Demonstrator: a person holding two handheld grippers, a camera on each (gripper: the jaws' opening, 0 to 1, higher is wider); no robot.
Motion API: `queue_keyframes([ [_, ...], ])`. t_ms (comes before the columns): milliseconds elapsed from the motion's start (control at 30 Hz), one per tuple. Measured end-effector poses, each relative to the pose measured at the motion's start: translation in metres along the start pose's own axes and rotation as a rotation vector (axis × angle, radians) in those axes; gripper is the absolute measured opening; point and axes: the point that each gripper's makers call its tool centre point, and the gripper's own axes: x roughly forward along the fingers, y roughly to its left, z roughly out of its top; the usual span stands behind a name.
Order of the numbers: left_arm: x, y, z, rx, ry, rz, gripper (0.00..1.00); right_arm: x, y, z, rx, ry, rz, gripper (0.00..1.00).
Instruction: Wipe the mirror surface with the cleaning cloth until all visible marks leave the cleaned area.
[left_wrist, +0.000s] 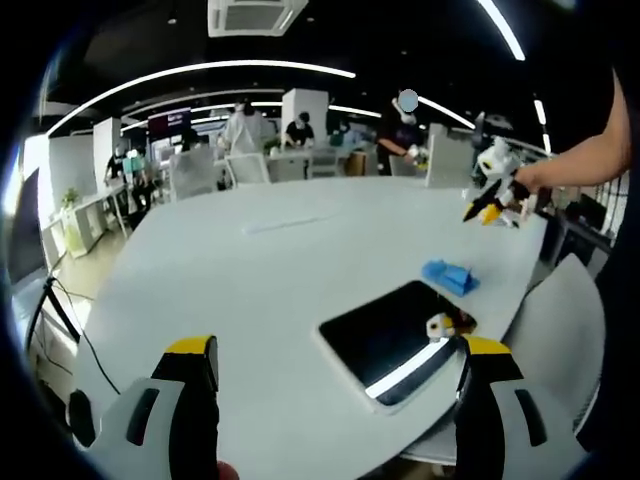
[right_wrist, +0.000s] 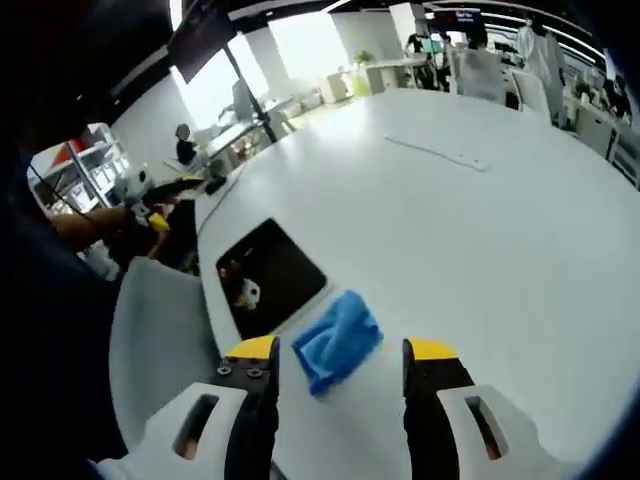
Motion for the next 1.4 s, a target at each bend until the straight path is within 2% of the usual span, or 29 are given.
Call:
queue_keyframes([
  [100,0.001,-0.002,0.004,0.001,-0.006,-0.003,0.99,-0.019,-0.019,0.01,0.084,-0.136,-0.108,0.54],
  [200,0.001,-0.003,0.008,0.005,-0.013,-0.004,0.99,-0.031,-0.034,-0.003,0.145,-0.18,-0.234,0.63],
  [233,0.001,-0.003,0.009,0.007,-0.013,-0.005,0.99,-0.034,-0.035,-0.008,0.16,-0.208,-0.262,0.66],
  [300,0.0,-0.002,0.009,0.01,-0.009,-0.005,0.99,-0.037,-0.034,-0.017,0.183,-0.222,-0.285,0.7],
  [333,0.0,-0.001,0.009,0.011,-0.009,-0.005,0.99,-0.037,-0.03,-0.018,0.182,-0.239,-0.278,0.72],
  [367,-0.001,0.0,0.009,0.011,-0.01,-0.003,0.99,-0.037,-0.022,-0.018,0.196,-0.282,-0.265,0.74],
  [433,-0.003,0.003,0.01,0.009,-0.013,0.001,0.99,-0.037,-0.012,-0.025,0.192,-0.277,-0.263,0.8],
  [600,-0.009,0.008,0.009,0.012,-0.009,0.008,0.99,-0.034,0.012,-0.032,0.1,-0.28,-0.261,0.9],
  [700,-0.01,0.01,0.007,0.008,-0.007,0.012,0.99,-0.033,0.034,-0.019,0.004,-0.402,-0.216,0.91],
  [800,-0.011,0.012,0.005,-0.008,-0.007,0.023,0.99,-0.025,0.041,-0.027,-0.019,-0.382,-0.212,0.97],
  [867,-0.01,0.01,0.003,-0.003,-0.003,0.021,0.99,-0.018,0.041,-0.035,-0.012,-0.334,-0.21,1.0],
  [1033,-0.011,0.008,0.0,-0.007,-0.003,0.027,0.99,-0.017,0.037,-0.04,0.015,-0.334,-0.211,1.0],
  [1067,-0.011,0.008,-0.001,-0.009,-0.002,0.028,0.99,-0.015,0.042,-0.04,0.032,-0.34,-0.184,1.0],
  [1233,-0.014,0.008,-0.009,-0.013,0.019,0.032,0.99,-0.005,0.047,-0.056,0.032,-0.287,-0.169,1.0],
  [1400,-0.016,0.007,-0.012,-0.022,0.023,0.03,0.99,-0.002,0.054,-0.063,0.043,-0.276,-0.156,1.0],
])
